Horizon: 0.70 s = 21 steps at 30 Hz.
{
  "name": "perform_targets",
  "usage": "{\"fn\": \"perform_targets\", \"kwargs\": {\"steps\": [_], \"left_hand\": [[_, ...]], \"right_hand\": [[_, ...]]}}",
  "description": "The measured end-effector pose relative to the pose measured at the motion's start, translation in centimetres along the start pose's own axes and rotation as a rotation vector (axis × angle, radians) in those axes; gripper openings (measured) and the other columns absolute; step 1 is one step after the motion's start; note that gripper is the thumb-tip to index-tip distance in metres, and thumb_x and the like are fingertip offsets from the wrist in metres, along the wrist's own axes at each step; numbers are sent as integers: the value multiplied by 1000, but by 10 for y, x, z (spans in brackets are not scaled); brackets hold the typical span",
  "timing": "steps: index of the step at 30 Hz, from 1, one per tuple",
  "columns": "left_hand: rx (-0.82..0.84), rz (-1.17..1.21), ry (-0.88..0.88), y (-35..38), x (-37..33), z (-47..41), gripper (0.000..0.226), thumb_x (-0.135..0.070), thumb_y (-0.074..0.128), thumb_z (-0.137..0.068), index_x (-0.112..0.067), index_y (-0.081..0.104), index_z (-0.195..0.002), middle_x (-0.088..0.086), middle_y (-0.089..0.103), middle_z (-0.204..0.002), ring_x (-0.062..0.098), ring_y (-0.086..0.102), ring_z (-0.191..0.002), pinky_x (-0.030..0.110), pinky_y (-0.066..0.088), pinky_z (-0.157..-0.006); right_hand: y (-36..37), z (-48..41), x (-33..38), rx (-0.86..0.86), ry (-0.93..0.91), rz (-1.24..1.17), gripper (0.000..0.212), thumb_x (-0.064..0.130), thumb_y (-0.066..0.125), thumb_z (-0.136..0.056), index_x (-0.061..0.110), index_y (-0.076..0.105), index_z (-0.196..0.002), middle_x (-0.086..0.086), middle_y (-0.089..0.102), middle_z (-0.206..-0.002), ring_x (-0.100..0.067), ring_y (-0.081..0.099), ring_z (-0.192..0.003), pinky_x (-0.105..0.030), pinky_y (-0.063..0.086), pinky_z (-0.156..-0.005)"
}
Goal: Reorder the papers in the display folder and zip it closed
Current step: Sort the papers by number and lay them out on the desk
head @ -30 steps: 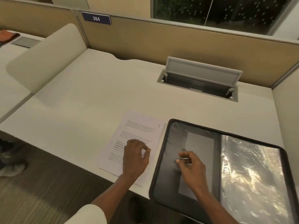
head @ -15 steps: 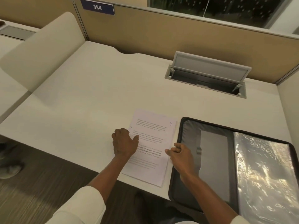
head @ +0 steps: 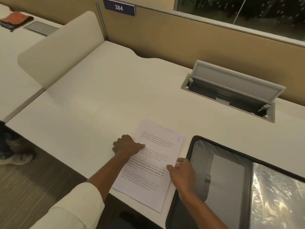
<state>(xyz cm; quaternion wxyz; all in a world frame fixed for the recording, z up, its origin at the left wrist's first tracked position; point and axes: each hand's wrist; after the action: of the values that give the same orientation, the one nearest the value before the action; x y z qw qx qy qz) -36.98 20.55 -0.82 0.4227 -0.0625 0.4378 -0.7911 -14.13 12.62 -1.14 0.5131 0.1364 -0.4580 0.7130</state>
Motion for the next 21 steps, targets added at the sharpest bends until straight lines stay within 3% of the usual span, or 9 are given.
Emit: {"fn": "perform_targets", "kwargs": {"steps": [6,10,12,15,19,21], "left_hand": [[13,92,-17,3,1,-4,84,-76,84,-47,-15,69,-103,9,72,-110,35,67,-108,46,59,-94],[-1,341,-1,-9,-3,7,68,-45,100,-64,-6,63,-107,6,73,-102,29,74,-90,41,64,-78],[113,479,18,-16,-4,10,56,-27,98,-74,-2,62,-109,9,74,-103,30,76,-90,42,65,-76],[398,574,78,-32,-2,13,27,-11,86,-88,-2,76,-112,12,82,-96,31,81,-84,47,67,-78],[516,574,296,-54,6,14,20,-16,76,-99,-6,77,-116,11,82,-102,31,81,-91,52,65,-88],[565,628,411,-71,12,14,21,-17,71,-101,-7,77,-119,12,81,-108,34,80,-98,56,63,-91]], "right_hand": [[4,-2,-5,-30,-42,66,53,40,81,-88,25,52,-130,10,67,-115,-7,67,-96,-40,62,-86],[9,-3,-6,-61,-50,87,51,41,82,-87,28,51,-125,11,65,-114,-7,67,-93,-40,63,-83],[12,-3,-5,-69,-42,88,49,42,81,-86,32,49,-121,12,64,-112,-7,68,-91,-41,63,-82],[17,-6,-3,-70,-8,52,47,43,81,-86,35,49,-120,11,65,-113,-7,69,-91,-39,64,-80],[21,-1,11,-111,23,-98,45,36,85,-86,33,54,-119,6,61,-121,-7,64,-101,-24,55,-75],[23,4,21,-147,-4,-246,58,30,90,-81,32,53,-126,7,62,-125,-9,64,-108,-25,54,-79]]}}
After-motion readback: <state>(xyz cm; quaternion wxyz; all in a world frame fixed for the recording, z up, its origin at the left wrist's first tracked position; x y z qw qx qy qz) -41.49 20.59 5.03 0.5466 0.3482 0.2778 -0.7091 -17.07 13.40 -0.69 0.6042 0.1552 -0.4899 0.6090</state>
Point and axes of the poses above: each hand's wrist, its own z-axis away from the middle knuckle, its own y-axis out of the palm, x = y × z
